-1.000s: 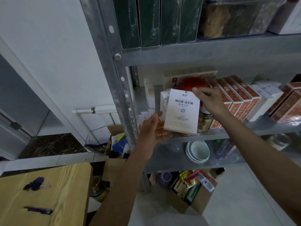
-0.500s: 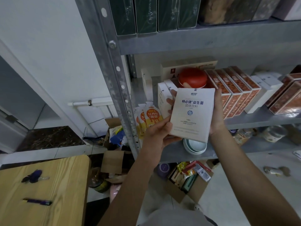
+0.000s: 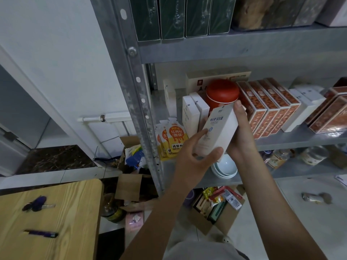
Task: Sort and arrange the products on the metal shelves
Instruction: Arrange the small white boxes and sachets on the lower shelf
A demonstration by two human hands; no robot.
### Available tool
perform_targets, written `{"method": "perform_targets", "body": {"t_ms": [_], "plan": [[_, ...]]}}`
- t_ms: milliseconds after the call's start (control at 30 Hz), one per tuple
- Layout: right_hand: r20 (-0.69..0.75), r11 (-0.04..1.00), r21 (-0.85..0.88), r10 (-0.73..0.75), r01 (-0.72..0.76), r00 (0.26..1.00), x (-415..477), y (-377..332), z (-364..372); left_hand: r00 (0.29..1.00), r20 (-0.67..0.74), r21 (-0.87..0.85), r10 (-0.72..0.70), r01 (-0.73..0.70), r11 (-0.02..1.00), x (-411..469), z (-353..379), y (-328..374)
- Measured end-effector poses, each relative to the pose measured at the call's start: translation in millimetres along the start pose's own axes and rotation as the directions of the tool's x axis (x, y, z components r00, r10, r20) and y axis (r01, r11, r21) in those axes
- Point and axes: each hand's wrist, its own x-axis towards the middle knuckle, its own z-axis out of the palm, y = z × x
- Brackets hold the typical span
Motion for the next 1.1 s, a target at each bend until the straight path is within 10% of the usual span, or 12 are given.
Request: {"method": "perform_targets", "body": {"t_ms": [167,300,500,767,933,1100], "plan": [[0.069,0.996,-0.049,0.074,-0.071,0.995,1.7,-7.2,-3.6,0.996,-0.053,-0.192,-0.070,0.059,0.980,2.2,-4.3,10.6],[0.115,0.991,0.030,0.127,-0.131,0.985,3.6,-10.2,-14.8,0.932,0.072,-0.582,-0.355,0.328,0.744,2.3,-9.7,14.9],[0.057,0.981,0.004,0.195,-0.196,0.979,9.0,-15.2,-21.1,0.890,0.250,-0.756,-0.382,0.426,0.496,3.4,-13.8,19.4],[-0.176,0.968,0.066,0.250,-0.242,0.952,15.3,-20.8,-19.0,0.984,0.007,-0.417,-0.179,0.165,0.894,8.4,-20.2,24.0],[-0.240,0.954,0.044,0.297,-0.296,0.924,19.3,-20.7,-16.8,1.000,0.018,-0.265,0.000,0.004,0.964,10.2,-19.6,25.1],[-0.208,0.964,0.001,0.259,-0.264,0.943,18.3,-18.9,-13.3,0.992,-0.061,-0.389,-0.108,0.076,0.918,10.7,-27.8,25.0]]}}
